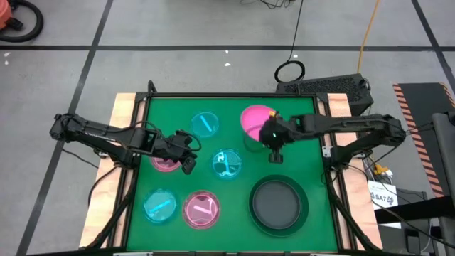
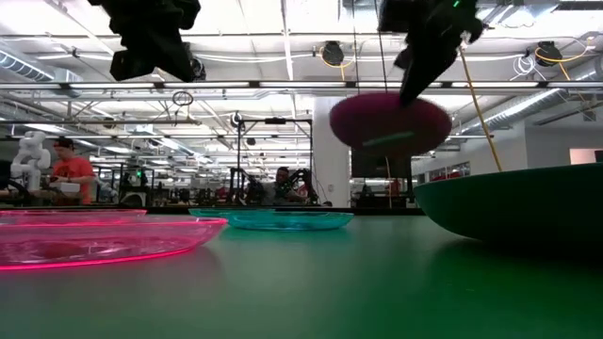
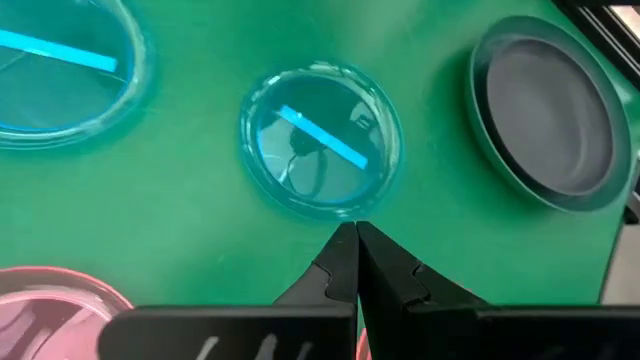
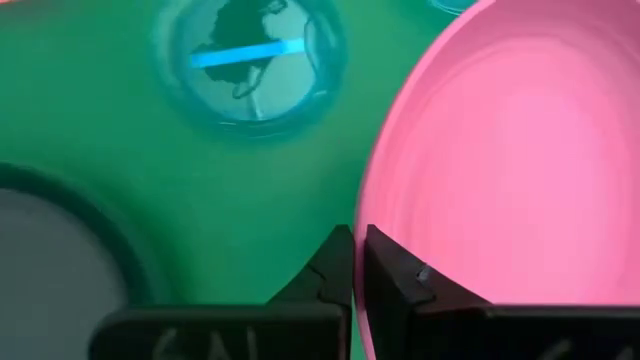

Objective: Stack plastic plates
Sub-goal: Stack the pink plate on top of black plate

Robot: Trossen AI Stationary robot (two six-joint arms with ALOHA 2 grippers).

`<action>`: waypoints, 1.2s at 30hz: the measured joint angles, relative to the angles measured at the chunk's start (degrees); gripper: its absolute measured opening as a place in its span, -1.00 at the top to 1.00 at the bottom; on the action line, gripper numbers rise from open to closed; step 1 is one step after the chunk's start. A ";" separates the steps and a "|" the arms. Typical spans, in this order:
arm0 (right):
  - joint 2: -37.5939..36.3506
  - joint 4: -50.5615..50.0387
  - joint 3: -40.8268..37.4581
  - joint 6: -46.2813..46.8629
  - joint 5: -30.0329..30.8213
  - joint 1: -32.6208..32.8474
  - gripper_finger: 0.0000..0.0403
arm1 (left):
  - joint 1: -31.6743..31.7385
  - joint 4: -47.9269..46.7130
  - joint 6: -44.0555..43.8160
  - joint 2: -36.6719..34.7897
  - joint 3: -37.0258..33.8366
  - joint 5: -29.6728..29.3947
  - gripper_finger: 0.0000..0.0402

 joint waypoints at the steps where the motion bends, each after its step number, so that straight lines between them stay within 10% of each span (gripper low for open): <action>1: -0.61 -0.47 0.00 1.75 0.87 2.05 0.98 | -0.54 -0.01 -0.28 0.00 0.00 0.00 0.99; 20: -1.88 -1.04 0.28 36.76 7.28 31.18 0.98 | -11.15 0.24 -4.75 0.00 0.02 -0.23 0.99; 36: 8.06 -23.10 22.41 37.80 5.17 40.82 0.98 | -17.35 0.82 -10.28 0.00 0.02 -5.17 0.99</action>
